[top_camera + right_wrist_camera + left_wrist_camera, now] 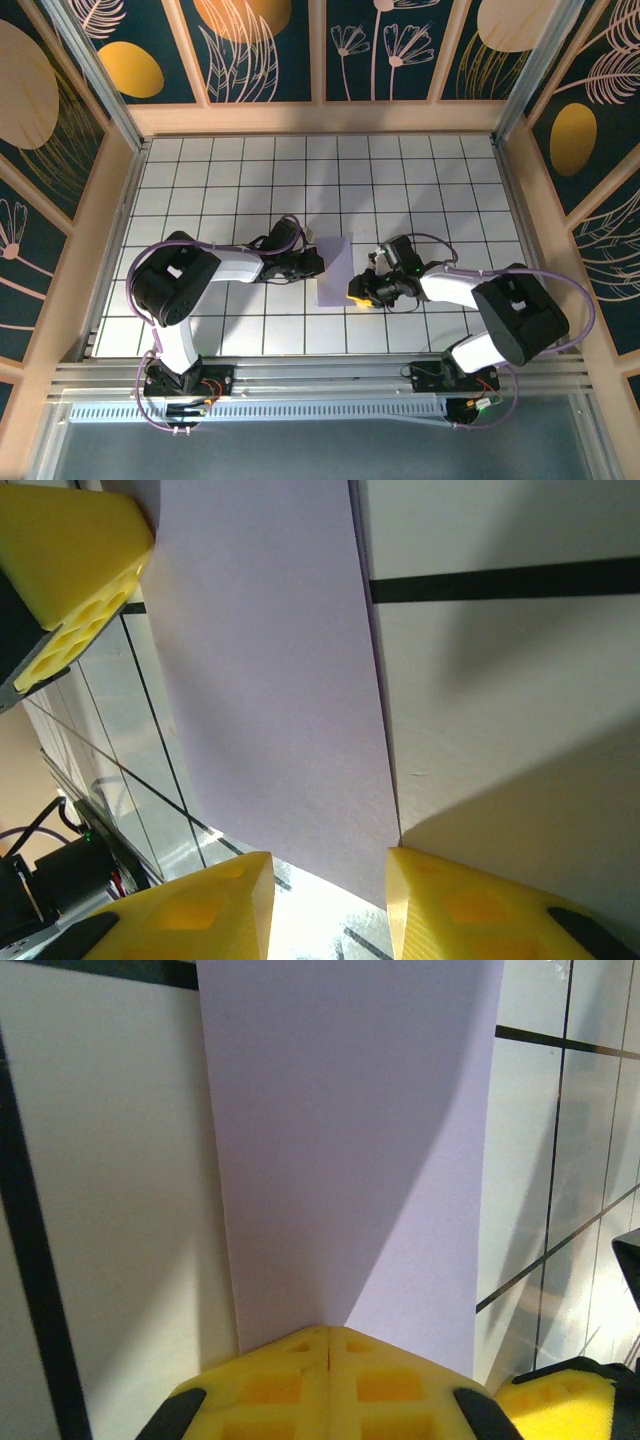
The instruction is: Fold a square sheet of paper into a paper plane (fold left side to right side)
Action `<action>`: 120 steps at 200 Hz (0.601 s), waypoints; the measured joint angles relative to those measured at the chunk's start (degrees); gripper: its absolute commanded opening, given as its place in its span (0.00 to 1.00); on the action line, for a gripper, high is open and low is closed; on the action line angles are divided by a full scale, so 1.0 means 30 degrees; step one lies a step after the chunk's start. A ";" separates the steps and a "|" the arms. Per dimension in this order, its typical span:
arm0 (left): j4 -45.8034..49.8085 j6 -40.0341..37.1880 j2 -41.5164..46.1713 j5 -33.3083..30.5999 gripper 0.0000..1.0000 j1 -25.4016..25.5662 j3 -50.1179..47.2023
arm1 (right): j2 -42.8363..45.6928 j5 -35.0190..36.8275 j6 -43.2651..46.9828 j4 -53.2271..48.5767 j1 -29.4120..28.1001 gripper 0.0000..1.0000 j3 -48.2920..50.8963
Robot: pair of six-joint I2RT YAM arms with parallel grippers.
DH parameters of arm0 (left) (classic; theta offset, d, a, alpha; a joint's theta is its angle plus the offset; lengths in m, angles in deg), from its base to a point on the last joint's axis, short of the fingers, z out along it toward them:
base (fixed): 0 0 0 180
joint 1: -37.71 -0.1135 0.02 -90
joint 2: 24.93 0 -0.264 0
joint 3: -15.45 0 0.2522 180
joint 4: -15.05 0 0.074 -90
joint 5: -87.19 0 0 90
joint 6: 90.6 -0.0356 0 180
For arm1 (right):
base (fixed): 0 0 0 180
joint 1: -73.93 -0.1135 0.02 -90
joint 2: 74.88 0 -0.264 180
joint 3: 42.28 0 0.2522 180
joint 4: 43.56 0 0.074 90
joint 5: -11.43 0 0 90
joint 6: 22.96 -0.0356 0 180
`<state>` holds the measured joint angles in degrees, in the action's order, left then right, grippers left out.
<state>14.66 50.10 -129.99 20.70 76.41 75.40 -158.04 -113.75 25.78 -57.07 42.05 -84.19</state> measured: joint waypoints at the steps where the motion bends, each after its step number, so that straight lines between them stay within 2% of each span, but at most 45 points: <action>1: -0.0007 0.0000 0.0000 0.0007 0.05 0.0000 0.0000 | 0.0007 0.0007 -0.0007 -0.0029 0.0000 0.37 -0.0007; 120: 0.0000 -0.0007 0.0000 0.0000 0.05 0.0000 0.0000 | 0.0328 -0.0153 0.0073 -0.0430 -0.0051 0.37 0.0066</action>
<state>14.66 50.07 -129.99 20.70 76.41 75.40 -157.05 -114.21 26.00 -58.36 41.90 -83.99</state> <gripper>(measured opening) 0.052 0.374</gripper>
